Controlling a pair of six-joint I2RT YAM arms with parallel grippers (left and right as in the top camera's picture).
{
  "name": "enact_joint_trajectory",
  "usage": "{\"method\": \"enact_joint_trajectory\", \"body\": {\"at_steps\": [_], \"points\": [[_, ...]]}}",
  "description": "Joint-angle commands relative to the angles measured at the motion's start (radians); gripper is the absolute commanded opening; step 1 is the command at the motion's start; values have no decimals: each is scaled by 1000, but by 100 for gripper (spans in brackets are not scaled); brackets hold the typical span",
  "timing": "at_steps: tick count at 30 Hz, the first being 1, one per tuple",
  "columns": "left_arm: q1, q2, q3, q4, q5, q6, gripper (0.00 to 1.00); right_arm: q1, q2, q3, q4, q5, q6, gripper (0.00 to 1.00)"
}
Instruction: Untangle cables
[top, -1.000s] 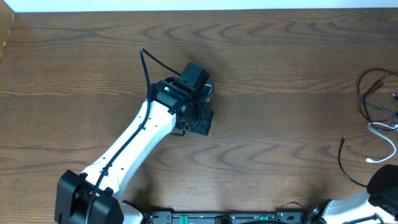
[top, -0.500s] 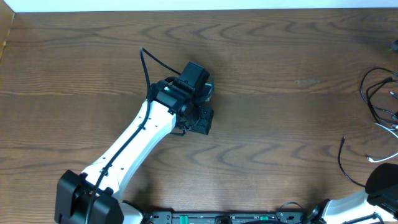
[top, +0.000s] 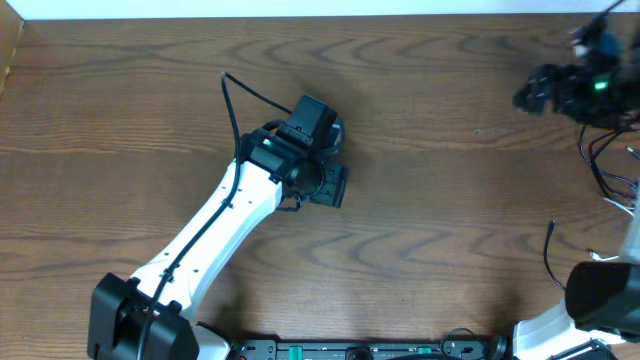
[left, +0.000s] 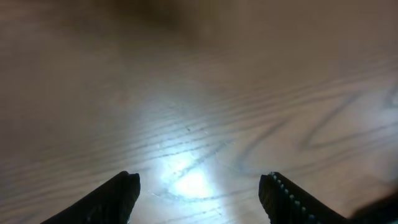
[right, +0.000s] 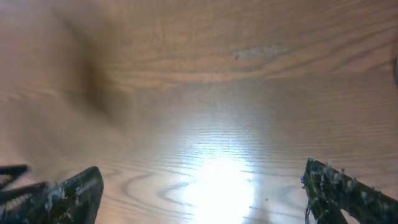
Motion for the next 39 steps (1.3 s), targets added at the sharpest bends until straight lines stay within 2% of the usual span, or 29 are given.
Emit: {"method": "enact_joint_trajectory", "body": {"at_steps": [1, 7, 9, 16, 17, 19, 24, 31, 39], "points": [[41, -13, -3, 7, -36, 0, 68, 54, 3, -85, 20, 64, -34, 99], [125, -13, -3, 41, -36, 0, 68, 135, 3, -244, 99, 76, -34, 99], [165, -13, -3, 52, -36, 0, 72, 171, 3, -298, 130, 124, -35, 99], [261, -13, -3, -13, -36, 0, 73, 260, 3, -412, 128, 329, -30, 99], [272, -13, -3, -31, -36, 0, 80, 269, 3, -430, 126, 329, -30, 99], [290, -13, -3, -64, -37, 0, 87, 277, 3, -463, 126, 313, -25, 99], [319, -13, -3, -174, -36, 0, 98, 280, 3, -531, 125, 232, -14, 99], [320, -13, -6, -334, -36, -3, 99, 280, 3, -594, 98, 193, -2, 99], [320, -21, -54, -407, -35, 16, 99, 291, -8, -694, 116, 172, 33, 99]]}}
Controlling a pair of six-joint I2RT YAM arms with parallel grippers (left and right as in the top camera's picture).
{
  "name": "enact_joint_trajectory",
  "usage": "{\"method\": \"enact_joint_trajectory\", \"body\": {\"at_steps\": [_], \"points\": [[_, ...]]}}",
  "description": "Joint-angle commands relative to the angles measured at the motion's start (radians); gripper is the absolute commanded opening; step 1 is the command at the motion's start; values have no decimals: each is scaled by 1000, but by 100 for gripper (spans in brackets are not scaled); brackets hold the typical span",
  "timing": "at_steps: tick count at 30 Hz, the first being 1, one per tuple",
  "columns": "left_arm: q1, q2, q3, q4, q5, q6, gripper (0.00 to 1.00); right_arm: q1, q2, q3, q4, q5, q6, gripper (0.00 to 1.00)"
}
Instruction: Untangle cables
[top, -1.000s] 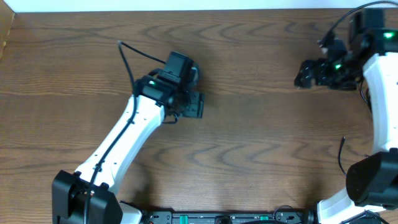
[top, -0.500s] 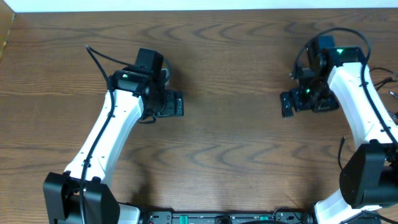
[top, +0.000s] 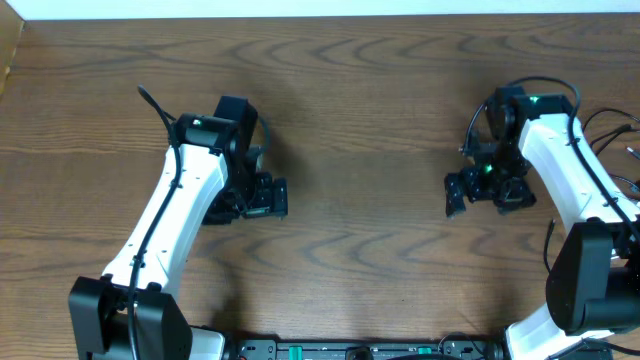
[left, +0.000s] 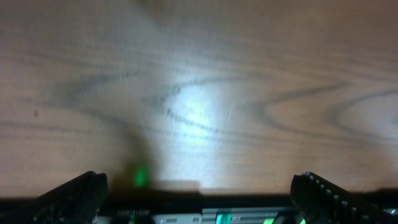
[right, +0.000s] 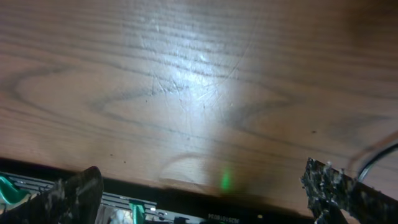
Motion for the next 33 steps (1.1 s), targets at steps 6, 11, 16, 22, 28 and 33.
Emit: {"method": "enact_joint_trajectory", "body": {"at_steps": [6, 11, 16, 22, 28, 33], "points": [[3, -108, -131, 3, -10, 21, 99, 12, -99, -179, 101, -20, 87, 99], [3, -277, -238, 65, -10, 21, 99, 17, -274, -288, 177, -18, 102, 99], [3, -525, -335, 167, -10, 22, 99, 44, -515, -361, 241, -12, 102, 99], [3, -847, -398, 221, -34, 55, 99, 77, -821, -387, 275, 19, 100, 99], [3, -1078, -399, 245, -55, 54, 99, 85, -1089, -397, 321, 37, 99, 99], [3, -1125, -399, 262, -55, 54, 99, 85, -1180, -397, 320, 37, 98, 99]]}}
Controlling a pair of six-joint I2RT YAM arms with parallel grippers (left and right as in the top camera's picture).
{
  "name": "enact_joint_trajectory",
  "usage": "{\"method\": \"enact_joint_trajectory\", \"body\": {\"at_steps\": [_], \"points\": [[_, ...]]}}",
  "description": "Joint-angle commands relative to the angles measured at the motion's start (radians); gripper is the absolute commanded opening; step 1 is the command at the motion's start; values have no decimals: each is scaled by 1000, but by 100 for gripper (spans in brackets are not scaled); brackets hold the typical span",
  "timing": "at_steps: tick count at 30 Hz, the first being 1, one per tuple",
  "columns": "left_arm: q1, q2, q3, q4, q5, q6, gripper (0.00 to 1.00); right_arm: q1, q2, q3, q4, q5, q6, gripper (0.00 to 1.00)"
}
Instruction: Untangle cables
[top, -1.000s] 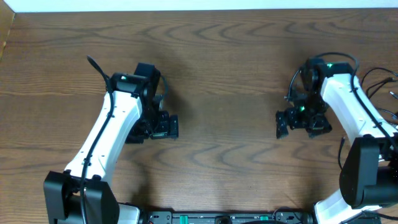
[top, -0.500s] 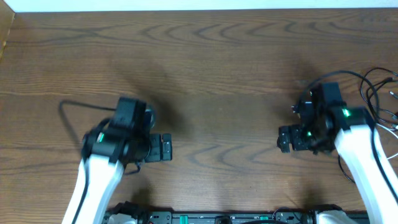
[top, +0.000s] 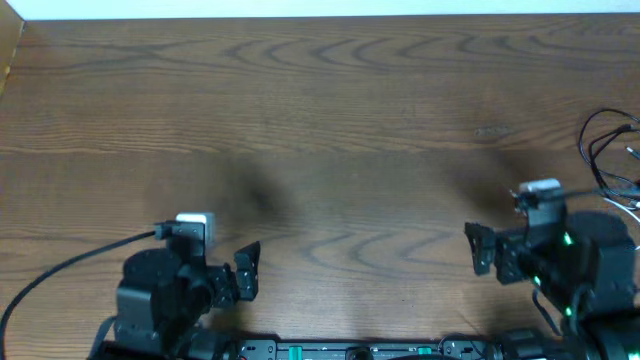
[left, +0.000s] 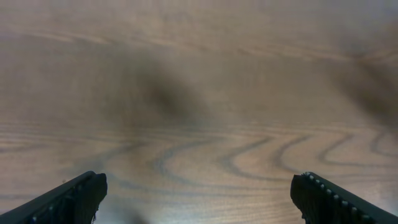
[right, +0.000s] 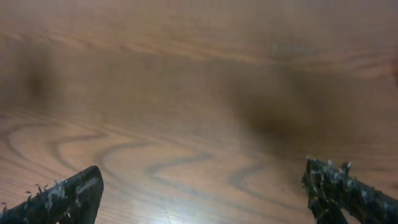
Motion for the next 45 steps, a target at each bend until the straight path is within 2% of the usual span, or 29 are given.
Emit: {"method": "enact_joint_trajectory", "body": {"at_steps": [1, 21, 34, 38, 45], "points": [[3, -11, -3, 8, -14, 20, 100, 6, -33, -12, -2, 11, 10, 99], [3, -11, -3, -15, -14, 21, 100, 6, -36, -12, -78, 11, 10, 99], [3, -11, -3, -15, -14, 21, 100, -2, -44, -13, -67, 39, 1, 99], [3, -11, -3, -16, -14, 21, 100, -20, -117, -51, -32, 37, -93, 99], [3, -11, -3, -15, -14, 21, 100, -20, -301, -232, 140, 2, -96, 99]]}}
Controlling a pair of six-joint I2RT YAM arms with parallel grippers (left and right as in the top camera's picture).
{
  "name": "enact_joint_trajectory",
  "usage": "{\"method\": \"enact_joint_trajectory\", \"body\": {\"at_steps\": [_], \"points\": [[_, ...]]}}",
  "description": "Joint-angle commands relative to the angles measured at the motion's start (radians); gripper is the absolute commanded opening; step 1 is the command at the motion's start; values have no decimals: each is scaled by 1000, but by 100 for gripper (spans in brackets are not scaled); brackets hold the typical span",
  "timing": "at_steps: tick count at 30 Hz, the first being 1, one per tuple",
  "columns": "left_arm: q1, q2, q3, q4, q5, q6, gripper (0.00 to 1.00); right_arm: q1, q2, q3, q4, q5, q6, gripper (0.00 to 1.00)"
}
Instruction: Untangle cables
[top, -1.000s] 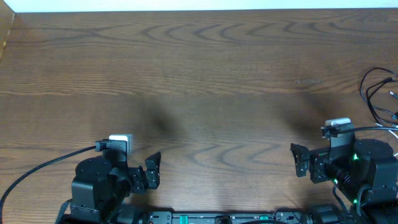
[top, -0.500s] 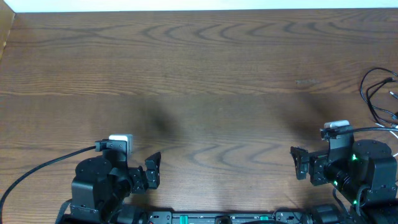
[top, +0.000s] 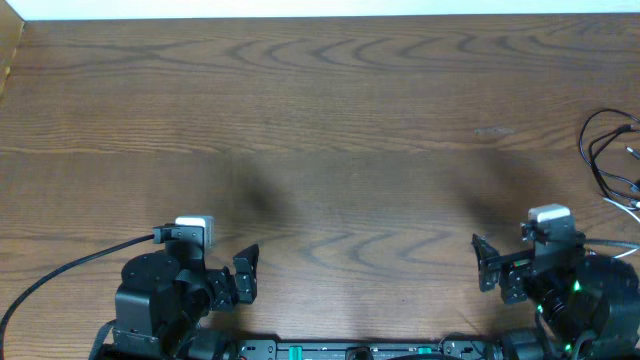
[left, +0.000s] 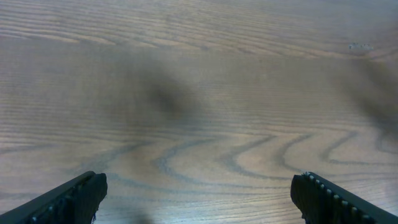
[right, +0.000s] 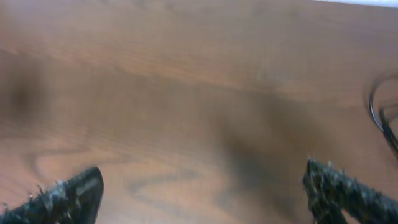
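Note:
A loose bundle of thin black cables (top: 606, 152) lies at the table's far right edge; a loop of cable (right: 379, 115) shows at the right border of the right wrist view. My left gripper (top: 246, 274) sits folded back at the front left, open and empty, its fingers (left: 69, 199) wide apart over bare wood. My right gripper (top: 487, 265) is folded back at the front right, also open and empty, fingers (right: 345, 196) spread. Both are far from the cables.
The brown wooden table (top: 330, 120) fills the views. A black cord (top: 60, 265) of the left arm trails off to the front left. A black rail with green lights (top: 360, 350) runs along the front edge.
My right arm has drawn slightly to the right and back, and its wrist view has turned so that a cable loop shows at its right border. The left arm has barely moved.
At first my left arm reached out to the table's middle and my right arm was at the far right by the cables. Then both hung over the mid table. After that both were folded back at the front edge, open and empty, as they are now.

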Motion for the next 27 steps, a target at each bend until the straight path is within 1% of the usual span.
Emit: {"method": "enact_joint_trajectory", "body": {"at_steps": [1, 8, 11, 15, 17, 23, 27], "points": [[3, -2, -2, -1, -9, 9, 100, -4, -96, -114, 89, -27, -26, 99], [3, -2, -2, -1, -9, 9, 100, -4, -253, -337, 405, -90, -26, 99], [3, -2, -2, -1, -9, 9, 100, -3, -295, -387, 496, -90, -26, 99], [3, -2, -2, -1, -9, 9, 100, -3, -336, -431, 580, -88, -27, 99], [3, -2, -2, -1, -9, 9, 100, -3, -352, -449, 592, -76, -29, 99], [3, -2, -2, -1, -9, 9, 100, -3, -377, -503, 700, -58, -109, 99], [3, -2, -2, -1, -9, 9, 100, -3, -377, -529, 775, -57, -113, 99]]}}
